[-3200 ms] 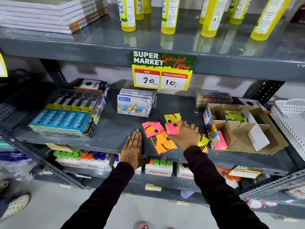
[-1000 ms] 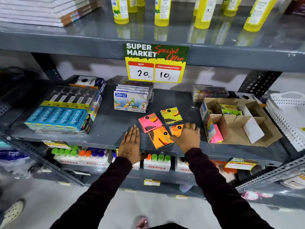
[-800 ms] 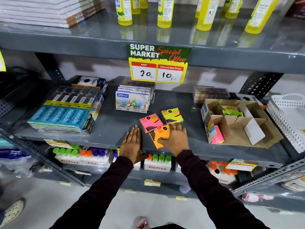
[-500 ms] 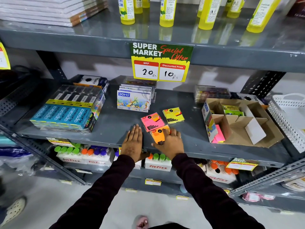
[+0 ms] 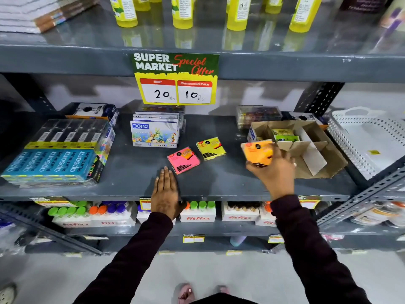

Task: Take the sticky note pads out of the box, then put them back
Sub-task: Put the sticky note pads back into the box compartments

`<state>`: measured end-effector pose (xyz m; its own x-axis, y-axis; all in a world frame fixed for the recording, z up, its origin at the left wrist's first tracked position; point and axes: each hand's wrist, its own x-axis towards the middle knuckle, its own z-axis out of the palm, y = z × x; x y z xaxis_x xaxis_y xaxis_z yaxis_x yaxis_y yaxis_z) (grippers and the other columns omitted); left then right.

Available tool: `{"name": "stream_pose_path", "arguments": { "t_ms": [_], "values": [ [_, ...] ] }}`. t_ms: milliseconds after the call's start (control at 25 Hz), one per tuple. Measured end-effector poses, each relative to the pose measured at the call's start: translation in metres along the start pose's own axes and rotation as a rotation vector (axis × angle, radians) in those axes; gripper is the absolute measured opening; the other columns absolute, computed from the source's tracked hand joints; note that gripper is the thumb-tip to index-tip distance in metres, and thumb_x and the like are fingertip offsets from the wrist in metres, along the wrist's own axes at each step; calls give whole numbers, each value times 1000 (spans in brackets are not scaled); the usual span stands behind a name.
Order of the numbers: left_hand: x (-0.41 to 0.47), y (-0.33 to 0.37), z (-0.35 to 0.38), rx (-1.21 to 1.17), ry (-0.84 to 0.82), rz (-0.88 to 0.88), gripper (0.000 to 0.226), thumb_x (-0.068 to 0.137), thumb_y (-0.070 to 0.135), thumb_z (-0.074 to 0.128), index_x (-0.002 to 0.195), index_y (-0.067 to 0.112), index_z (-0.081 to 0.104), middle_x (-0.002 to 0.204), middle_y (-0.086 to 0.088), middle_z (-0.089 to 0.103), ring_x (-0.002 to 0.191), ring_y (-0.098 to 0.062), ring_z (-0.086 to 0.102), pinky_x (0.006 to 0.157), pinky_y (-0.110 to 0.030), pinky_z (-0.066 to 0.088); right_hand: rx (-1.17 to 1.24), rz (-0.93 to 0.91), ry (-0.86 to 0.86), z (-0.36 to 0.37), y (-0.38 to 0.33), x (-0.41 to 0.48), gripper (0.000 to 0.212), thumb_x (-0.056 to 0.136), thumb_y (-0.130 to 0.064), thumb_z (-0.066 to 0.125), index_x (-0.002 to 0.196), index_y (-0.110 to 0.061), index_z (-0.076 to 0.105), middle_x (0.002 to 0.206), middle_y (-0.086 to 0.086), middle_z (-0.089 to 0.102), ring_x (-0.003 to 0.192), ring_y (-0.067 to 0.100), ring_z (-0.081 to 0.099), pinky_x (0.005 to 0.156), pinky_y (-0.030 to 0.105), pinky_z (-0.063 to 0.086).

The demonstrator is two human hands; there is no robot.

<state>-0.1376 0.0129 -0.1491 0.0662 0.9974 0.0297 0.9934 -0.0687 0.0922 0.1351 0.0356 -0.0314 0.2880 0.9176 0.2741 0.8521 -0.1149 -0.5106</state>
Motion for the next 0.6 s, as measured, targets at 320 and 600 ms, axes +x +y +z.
{"name": "stream_pose_path", "arguments": {
  "t_ms": [320,600],
  "values": [
    [1,-3,7,-13,33,-5,115,52,50,82,133,-14,30,140,-35,32,130,-46,32,104,-54,30,171,344,-73,2,94,58,60,79,-38,71,118,3,54,117,29,64,108,41,59,91,45,47],
    [0,-1,5,-14,51,0,113,52,48,83,131,-15,33,137,-36,36,127,-48,36,102,-56,31,-28,226,-150,34,109,50,37,96,-20,47,130,-5,49,138,28,45,131,45,35,107,51,34]
  ]
}}
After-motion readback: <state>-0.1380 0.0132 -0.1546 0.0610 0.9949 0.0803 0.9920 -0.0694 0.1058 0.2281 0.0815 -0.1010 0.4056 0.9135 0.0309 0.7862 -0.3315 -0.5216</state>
